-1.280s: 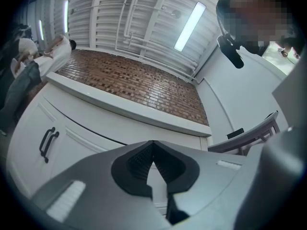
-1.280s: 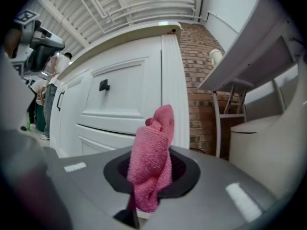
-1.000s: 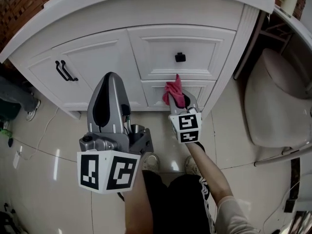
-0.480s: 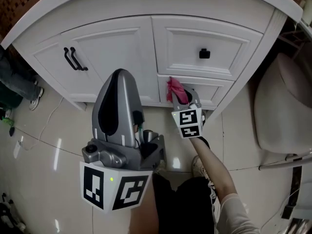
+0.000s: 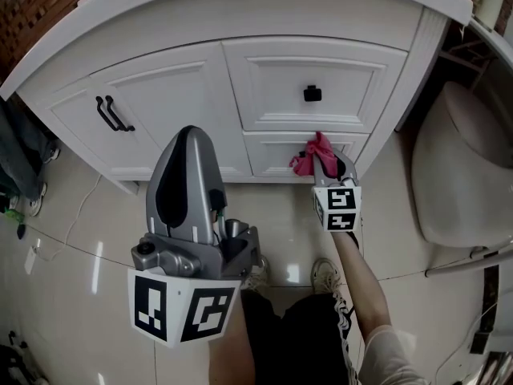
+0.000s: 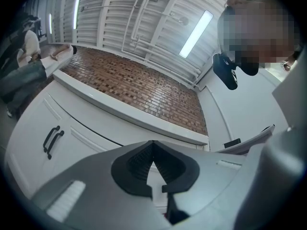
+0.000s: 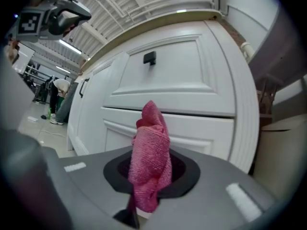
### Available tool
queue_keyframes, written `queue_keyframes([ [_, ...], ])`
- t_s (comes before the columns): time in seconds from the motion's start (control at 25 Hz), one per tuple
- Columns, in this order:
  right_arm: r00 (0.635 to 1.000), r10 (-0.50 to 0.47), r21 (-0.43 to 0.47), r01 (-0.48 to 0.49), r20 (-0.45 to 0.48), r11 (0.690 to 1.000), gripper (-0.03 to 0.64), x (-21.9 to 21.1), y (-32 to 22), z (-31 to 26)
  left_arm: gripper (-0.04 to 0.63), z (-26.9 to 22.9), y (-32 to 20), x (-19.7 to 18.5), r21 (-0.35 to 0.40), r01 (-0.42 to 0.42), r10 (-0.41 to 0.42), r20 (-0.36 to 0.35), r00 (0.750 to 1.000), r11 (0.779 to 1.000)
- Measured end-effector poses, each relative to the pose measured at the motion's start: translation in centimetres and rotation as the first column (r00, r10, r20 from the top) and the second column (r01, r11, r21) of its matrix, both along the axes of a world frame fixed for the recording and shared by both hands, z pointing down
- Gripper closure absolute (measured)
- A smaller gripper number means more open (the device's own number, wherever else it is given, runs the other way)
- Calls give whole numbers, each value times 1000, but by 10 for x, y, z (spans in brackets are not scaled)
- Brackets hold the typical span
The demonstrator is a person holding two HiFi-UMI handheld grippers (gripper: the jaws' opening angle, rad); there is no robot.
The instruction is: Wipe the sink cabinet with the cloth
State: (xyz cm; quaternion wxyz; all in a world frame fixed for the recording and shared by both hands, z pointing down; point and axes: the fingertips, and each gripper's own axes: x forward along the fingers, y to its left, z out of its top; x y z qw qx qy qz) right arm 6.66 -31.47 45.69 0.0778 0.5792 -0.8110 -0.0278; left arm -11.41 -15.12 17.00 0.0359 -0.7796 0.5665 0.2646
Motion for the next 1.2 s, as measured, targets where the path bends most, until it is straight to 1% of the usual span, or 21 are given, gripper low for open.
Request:
queue_keyframes([
  [0.08, 998, 59, -11, -59, -9, 998, 557, 30, 0, 5, 581, 0, -1, 1, -1, -1, 1, 5, 1000, 1000],
  [0.12, 997, 77, -15, -77, -28, 997, 557, 44, 1, 9, 581, 1, -2, 3, -2, -4, 4, 11, 1000, 1000],
  [0.2, 993, 84, -14, -85, -88, 996, 561, 61, 3, 13, 581, 0, -3, 9, -2, -11, 11, 32, 999, 1000],
  [0.28, 990, 88, -14, -90, -107, 996, 554, 70, 5, 14, 580, 0, -4, 12, 0, -10, 10, 47, 999, 1000],
  [0.32, 990, 100, -14, -102, -101, 995, 554, 75, 6, 13, 581, 1, -4, 12, -2, -7, 7, 47, 999, 1000],
  [0.4, 986, 153, -19, -154, -71, 988, 555, 92, 9, 15, 581, 2, -4, 10, -8, -3, 4, 36, 999, 1000],
  [0.48, 973, 230, -42, -231, -28, 972, 555, 119, 10, 19, 581, 1, -4, 7, -9, -3, 3, 25, 1000, 1000],
  [0.56, 956, 293, -66, -293, -14, 954, 555, 145, 10, 26, 581, 0, -3, 4, -2, 0, 0, 20, 1000, 1000],
  [0.64, 953, 301, -68, -302, -15, 951, 555, 152, 13, 29, 581, -1, -3, 3, 4, 4, -4, 16, 1000, 1000],
  [0.68, 959, 282, -61, -283, -21, 957, 556, 145, 16, 29, 581, -1, -4, 3, 5, 4, -4, 15, 1000, 1000],
  [0.76, 975, 220, -42, -221, -20, 974, 557, 118, 23, 27, 581, -1, -4, 4, 4, 1, -1, 10, 1000, 1000],
  [0.92, 994, 105, -14, -105, 40, 994, 556, 51, 29, 22, 581, -1, -3, 5, 5, -6, 6, 4, 1000, 1000],
  [1.04, 999, 10, 3, -11, 51, 1000, 556, 1, 32, 19, 581, -2, -1, -3, 10, 7, -7, -5, 1000, 1000],
  [1.12, 998, -63, 8, 63, 26, 998, 557, -32, 39, 20, 581, -3, 1, -12, 15, 14, -14, -19, 1000, 1000],
  [1.2, 989, -145, -5, 145, -1, 989, 555, -64, 46, 25, 581, -4, 3, -19, 19, 20, -20, -23, 1000, 1000],
])
